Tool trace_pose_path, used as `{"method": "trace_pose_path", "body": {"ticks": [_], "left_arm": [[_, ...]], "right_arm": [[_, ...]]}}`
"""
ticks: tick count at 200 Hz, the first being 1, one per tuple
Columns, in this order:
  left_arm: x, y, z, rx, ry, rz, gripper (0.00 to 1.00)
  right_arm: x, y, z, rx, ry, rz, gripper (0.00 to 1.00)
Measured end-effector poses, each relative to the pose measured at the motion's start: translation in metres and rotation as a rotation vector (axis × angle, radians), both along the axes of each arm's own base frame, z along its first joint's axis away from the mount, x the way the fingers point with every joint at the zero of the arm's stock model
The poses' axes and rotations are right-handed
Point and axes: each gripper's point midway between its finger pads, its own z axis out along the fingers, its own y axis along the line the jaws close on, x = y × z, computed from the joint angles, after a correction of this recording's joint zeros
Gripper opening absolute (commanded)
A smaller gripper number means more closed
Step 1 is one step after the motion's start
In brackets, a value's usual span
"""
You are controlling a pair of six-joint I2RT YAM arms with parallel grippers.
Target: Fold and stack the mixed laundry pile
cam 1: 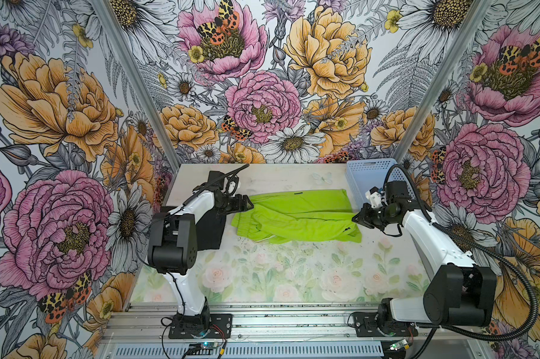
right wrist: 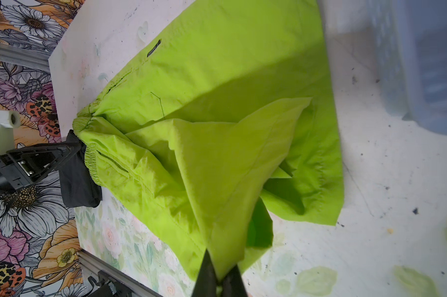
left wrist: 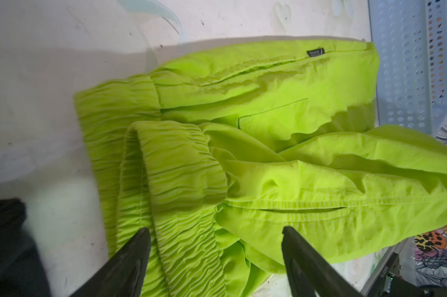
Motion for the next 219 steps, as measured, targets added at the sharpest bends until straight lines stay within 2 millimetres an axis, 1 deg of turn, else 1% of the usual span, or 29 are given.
{"method": "trace_pose_path", "body": {"ticks": [20,39,83,99,120,130,161,180,200,219], "left_arm": [[0.000,-0.001,-0.018,0.021,0.027,-0.011,0.80],[0.001,0.003,-0.028,0.031,0.041,-0.006,0.80],[0.002,0.003,-0.030,0.034,0.036,-0.012,0.80],[0.002,0.001,-0.029,0.025,0.034,-0.019,0.78],[0.001,-0.004,-0.027,-0.004,0.028,-0.038,0.72],[0.000,-0.005,-0.026,-0.018,0.025,-0.046,0.67],[-0.012,-0.004,-0.027,-0.067,0.048,-0.050,0.54],[-0.019,0.000,-0.025,-0.086,0.055,-0.044,0.51],[-0.022,0.002,-0.022,-0.104,0.054,-0.040,0.48],[-0.023,0.002,-0.018,-0.121,0.050,-0.042,0.41]], "right_arm": [[0.002,0.000,0.001,0.005,-0.009,0.000,0.00],[0.003,0.000,0.001,0.009,-0.014,0.000,0.00],[0.003,0.000,-0.002,0.012,-0.015,0.000,0.00],[0.002,0.000,-0.002,0.012,-0.014,0.000,0.00],[0.002,-0.002,-0.003,0.012,-0.013,-0.006,0.00],[0.002,-0.004,-0.004,0.012,-0.010,-0.012,0.00],[0.001,-0.006,-0.007,0.013,-0.004,-0.020,0.00],[0.001,-0.006,-0.007,0.019,-0.006,-0.020,0.00],[0.002,-0.007,-0.007,0.020,-0.010,-0.023,0.00],[0.003,-0.007,-0.006,0.020,-0.016,-0.022,0.00]]}}
